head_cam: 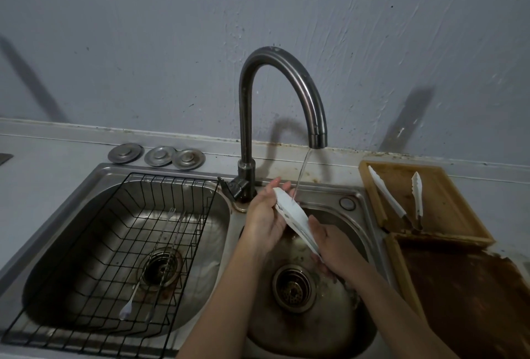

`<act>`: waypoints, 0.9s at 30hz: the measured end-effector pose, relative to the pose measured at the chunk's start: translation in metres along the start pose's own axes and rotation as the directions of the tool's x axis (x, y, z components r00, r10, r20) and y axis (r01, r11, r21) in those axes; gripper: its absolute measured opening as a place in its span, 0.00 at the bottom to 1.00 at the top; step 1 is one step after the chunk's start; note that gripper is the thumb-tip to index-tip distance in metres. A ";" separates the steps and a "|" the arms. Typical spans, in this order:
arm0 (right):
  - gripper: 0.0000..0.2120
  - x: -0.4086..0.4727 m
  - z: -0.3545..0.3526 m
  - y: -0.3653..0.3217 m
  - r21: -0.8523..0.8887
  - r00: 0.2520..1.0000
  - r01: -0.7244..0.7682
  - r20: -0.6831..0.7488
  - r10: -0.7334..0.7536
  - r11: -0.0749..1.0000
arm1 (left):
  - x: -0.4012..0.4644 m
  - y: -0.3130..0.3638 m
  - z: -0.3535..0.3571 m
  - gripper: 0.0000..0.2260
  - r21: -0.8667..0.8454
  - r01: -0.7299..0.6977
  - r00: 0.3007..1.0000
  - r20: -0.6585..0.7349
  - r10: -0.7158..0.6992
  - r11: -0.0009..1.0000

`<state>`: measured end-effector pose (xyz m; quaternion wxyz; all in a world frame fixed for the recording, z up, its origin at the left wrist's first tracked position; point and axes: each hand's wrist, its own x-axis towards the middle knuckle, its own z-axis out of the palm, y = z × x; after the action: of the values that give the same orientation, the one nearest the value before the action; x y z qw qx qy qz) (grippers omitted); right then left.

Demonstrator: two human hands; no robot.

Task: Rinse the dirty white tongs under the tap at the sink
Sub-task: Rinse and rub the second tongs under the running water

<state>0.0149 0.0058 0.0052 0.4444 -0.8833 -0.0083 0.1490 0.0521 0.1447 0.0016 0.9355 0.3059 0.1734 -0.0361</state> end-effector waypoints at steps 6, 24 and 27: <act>0.30 0.000 -0.013 -0.004 0.087 0.995 -0.038 -0.086 0.046 0.995 | -0.001 -0.021 0.017 0.13 -0.068 0.083 0.985 0.157 -0.072 0.994; 0.29 -0.009 -0.027 -0.002 0.276 0.972 -0.206 0.172 0.163 0.939 | -0.004 -0.008 0.000 0.11 0.094 0.127 0.976 0.163 -0.142 0.987; 0.28 -0.012 -0.032 0.002 0.229 0.970 -0.193 0.189 0.151 0.954 | -0.012 0.000 -0.008 0.07 0.289 0.145 0.952 0.219 -0.213 0.946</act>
<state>0.0113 -0.0218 0.0246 0.5332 -0.8030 0.0495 0.2618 0.0383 0.1491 0.0003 0.8920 0.4064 0.0760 -0.1826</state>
